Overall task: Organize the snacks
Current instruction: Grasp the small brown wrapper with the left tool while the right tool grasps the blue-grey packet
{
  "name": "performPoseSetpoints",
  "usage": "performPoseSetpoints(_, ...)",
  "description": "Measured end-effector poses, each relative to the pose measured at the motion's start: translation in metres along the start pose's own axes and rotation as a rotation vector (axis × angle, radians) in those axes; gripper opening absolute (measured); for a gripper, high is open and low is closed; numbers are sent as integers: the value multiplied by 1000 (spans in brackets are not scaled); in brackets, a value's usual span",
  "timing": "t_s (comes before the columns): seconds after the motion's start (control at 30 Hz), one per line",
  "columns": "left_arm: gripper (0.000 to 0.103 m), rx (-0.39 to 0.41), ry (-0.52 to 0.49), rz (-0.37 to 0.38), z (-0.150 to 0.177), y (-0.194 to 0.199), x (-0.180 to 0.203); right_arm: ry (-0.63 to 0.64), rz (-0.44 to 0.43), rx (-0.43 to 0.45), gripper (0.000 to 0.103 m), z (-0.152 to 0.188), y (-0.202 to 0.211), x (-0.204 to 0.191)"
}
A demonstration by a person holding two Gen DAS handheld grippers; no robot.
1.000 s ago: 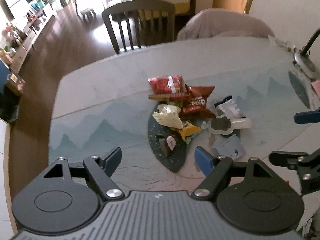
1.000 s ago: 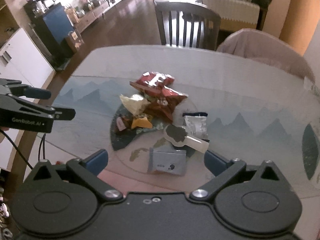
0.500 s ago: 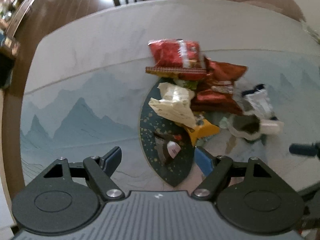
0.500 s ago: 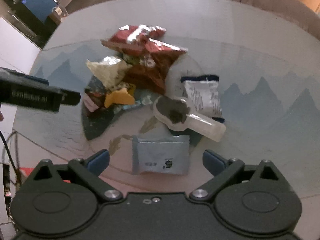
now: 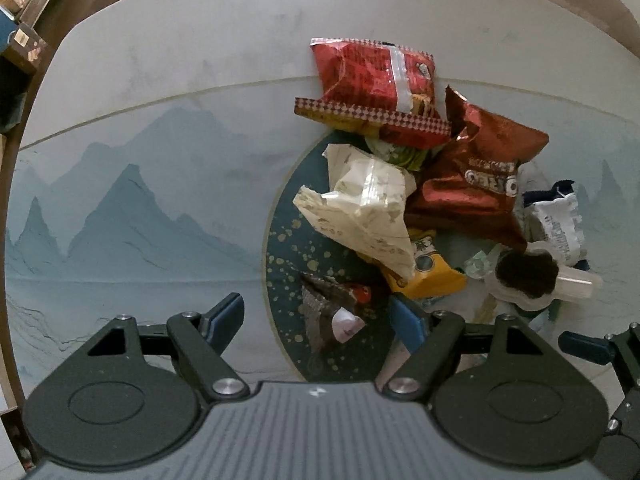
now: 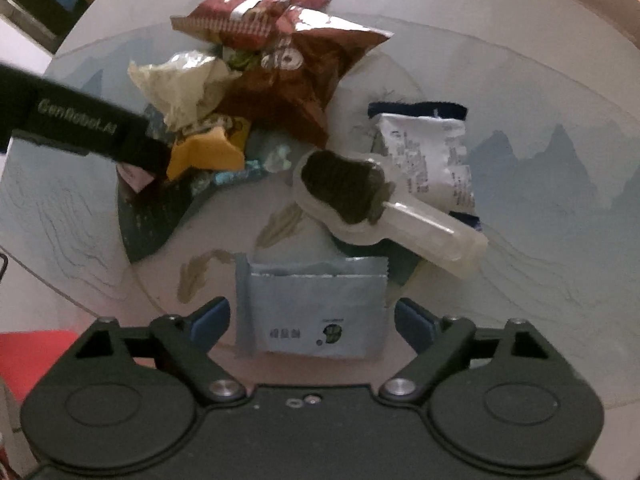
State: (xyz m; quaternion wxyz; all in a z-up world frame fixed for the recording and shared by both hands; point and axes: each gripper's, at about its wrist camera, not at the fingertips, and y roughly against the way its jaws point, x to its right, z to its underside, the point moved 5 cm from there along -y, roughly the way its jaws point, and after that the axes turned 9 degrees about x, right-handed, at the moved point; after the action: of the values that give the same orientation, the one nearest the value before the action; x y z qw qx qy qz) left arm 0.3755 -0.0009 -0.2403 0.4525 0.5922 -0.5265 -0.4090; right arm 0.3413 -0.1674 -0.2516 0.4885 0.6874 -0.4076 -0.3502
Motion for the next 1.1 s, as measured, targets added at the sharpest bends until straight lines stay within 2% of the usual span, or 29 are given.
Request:
performPoseSetpoints(0.07,67,-10,0,1,2,-4,-1,12,1,-2,85,2,-1,-1)
performPoseSetpoints(0.3,57,-16,37,37,0,-8,1,52,23,-2,82,4,-10,-9)
performPoseSetpoints(0.37,50,-18,44,52,1,-9,1,66,32,4,80,5,-10,-12)
performPoseSetpoints(0.43,41,-18,50,65,0,-9,1,75,36,9,76,6,-9,-14)
performPoseSetpoints(0.57,34,-12,48,62,1,-9,-1,83,44,26,65,9,-6,-16)
performPoseSetpoints(0.73,31,12,59,51,1,-4,-4,65,34,37,56,12,-2,-14)
performPoseSetpoints(1.1,30,70,93,69,7,32,-22,40,18,88,54,12,27,-3)
